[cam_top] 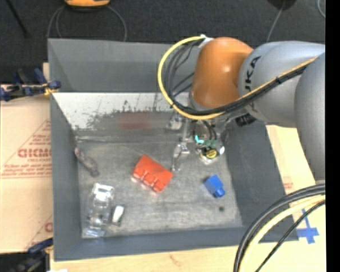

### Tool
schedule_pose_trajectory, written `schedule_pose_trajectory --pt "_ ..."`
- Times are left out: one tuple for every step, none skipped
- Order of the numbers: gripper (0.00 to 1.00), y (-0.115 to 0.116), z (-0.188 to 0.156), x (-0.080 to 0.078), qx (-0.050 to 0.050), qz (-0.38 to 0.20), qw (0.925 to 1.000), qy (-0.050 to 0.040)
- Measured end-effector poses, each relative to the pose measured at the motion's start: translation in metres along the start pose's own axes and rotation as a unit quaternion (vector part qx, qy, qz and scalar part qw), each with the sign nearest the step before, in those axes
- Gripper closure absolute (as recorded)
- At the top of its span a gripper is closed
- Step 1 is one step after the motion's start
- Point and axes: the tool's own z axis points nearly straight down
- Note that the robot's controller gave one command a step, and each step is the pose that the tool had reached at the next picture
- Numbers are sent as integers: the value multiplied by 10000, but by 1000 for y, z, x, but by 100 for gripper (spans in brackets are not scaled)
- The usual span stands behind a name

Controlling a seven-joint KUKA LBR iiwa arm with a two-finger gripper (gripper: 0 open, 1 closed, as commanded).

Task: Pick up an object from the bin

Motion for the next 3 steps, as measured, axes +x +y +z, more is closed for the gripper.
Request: schedule_pose_trajectory --pt "0 31 66 50 1 -1385 9903 -49" --pt "100 31 66 50 -3 -1373 9905 -48" --pt "100 12 -78 57 12 -1246 9922 -77"
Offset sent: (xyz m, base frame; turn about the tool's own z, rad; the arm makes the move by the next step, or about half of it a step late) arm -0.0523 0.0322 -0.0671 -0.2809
